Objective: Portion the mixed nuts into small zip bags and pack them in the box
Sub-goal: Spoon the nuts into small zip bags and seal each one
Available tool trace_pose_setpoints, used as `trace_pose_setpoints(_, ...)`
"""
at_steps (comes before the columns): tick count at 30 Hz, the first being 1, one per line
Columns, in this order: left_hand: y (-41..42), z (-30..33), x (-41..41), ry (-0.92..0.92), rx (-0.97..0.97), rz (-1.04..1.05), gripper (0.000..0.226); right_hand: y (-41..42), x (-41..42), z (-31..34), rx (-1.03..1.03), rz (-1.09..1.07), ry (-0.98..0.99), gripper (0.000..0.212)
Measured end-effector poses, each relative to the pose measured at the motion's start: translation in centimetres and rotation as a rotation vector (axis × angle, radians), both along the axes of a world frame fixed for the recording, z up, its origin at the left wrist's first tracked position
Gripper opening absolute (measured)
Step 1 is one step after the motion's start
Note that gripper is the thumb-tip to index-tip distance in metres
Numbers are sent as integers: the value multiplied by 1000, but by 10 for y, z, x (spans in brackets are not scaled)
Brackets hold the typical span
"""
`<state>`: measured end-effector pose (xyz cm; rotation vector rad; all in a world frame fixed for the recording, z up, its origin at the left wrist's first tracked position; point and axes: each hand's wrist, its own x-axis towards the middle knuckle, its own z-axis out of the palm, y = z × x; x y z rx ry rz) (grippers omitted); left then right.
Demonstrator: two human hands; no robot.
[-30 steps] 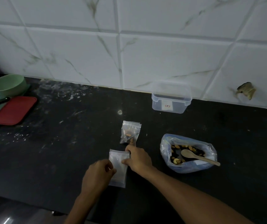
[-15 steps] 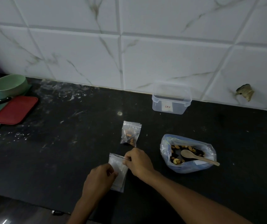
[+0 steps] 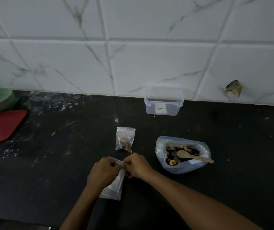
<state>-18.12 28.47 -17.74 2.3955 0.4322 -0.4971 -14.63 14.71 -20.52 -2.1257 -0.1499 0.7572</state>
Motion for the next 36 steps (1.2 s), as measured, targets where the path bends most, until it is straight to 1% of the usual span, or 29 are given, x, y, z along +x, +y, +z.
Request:
trace_pose_setpoints(3, 2, -6, -3, 65, -55, 15, 18, -2, -3, -1, 1, -41, -55, 9)
trace_pose_setpoints(5, 3, -5, -6, 62, -118, 48, 17, -5, -3, 3, 4, -52, -95, 6)
trace_pose_setpoints(10, -2, 21, 0, -50, -336, 116, 17, -22, -2, 33, 80, -116, -182, 9)
trace_pose_setpoints(15, -28, 56, 14, -168, -538, 90, 33, -47, -5, 68, 107, -209, -429, 13)
trace_pose_setpoints(18, -49, 67, 23, -212, -609, 44, 32, -62, -8, 79, 119, -298, -522, 13)
trace_pose_setpoints(21, -72, 73, 31, -253, -629, -16, 26, -76, -15, 82, 106, -374, -574, 13)
trace_pose_setpoints(24, -90, 74, 36, -277, -613, -84, 24, -93, -21, 82, 116, -417, -545, 12)
trace_pose_setpoints(26, -100, 73, 39, -268, -617, -149, 23, -105, -25, 88, 188, -461, -447, 7)
trace_pose_setpoints(28, -107, 72, 41, -220, -673, -211, 23, -115, -28, 94, 320, -543, -311, 14)
trace_pose_setpoints(29, -112, 72, 41, -190, -700, -248, 23, -121, -28, 95, 345, -578, -267, 17)
trace_pose_setpoints(33, -126, 67, 43, -112, -704, -372, 20, -143, -27, 91, 198, -574, -212, 16)
trace_pose_setpoints(34, -128, 66, 44, -108, -675, -377, 20, -149, -27, 90, 137, -570, -235, 15)
trace_pose_setpoints(36, -129, 64, 47, -148, -527, -390, 19, -161, -28, 90, -84, -562, -379, 17)
